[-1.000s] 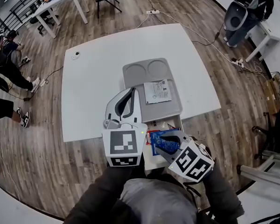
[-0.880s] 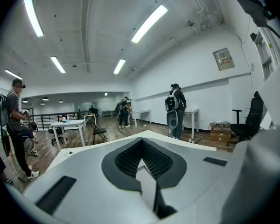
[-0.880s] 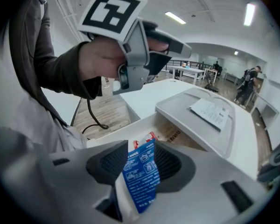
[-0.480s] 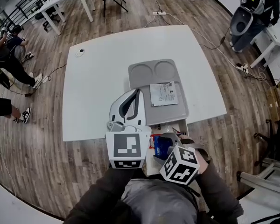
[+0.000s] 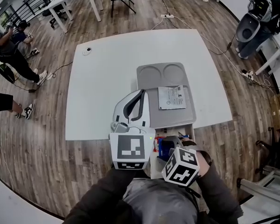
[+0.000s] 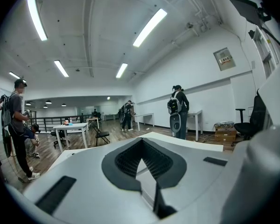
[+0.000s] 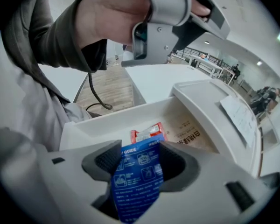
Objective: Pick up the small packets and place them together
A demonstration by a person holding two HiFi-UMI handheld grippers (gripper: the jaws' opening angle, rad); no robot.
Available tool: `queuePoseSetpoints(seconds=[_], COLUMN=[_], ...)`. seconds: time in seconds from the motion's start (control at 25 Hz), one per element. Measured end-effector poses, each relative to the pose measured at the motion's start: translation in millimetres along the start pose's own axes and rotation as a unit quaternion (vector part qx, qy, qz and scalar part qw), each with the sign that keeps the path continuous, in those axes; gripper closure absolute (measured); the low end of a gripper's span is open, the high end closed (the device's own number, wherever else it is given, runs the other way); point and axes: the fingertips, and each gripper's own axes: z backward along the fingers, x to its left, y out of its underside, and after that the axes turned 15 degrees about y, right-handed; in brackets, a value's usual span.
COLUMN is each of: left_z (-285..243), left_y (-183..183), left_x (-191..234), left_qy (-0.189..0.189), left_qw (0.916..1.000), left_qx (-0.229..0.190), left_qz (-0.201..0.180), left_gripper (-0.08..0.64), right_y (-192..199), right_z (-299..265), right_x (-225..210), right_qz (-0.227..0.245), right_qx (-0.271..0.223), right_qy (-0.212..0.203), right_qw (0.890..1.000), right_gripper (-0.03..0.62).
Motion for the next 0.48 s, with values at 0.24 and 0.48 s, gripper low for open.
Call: queuePoseSetpoints(seconds=[0.24, 0.48], left_z=[-3.3, -3.1], left_y=[1.0, 1.2], left_x=[-1.8, -6.1], left_qy=[0.007, 0.011], left_qw=[1.0, 0.9999], left_qx=[-0.001, 0.002], left_qz=[0.001, -0.001], left_gripper=[0.56, 0.56], right_y=[0.8, -2.2], right_z=[-1.4, 8.5], right_x=[-3.2, -3.0], right_qz=[-0.011, -0.023], right_qx=[-0.006, -0.018], right_qy=[0.005, 0.0], right_qw=[1.0, 1.0], right_gripper=[0.59, 0.591])
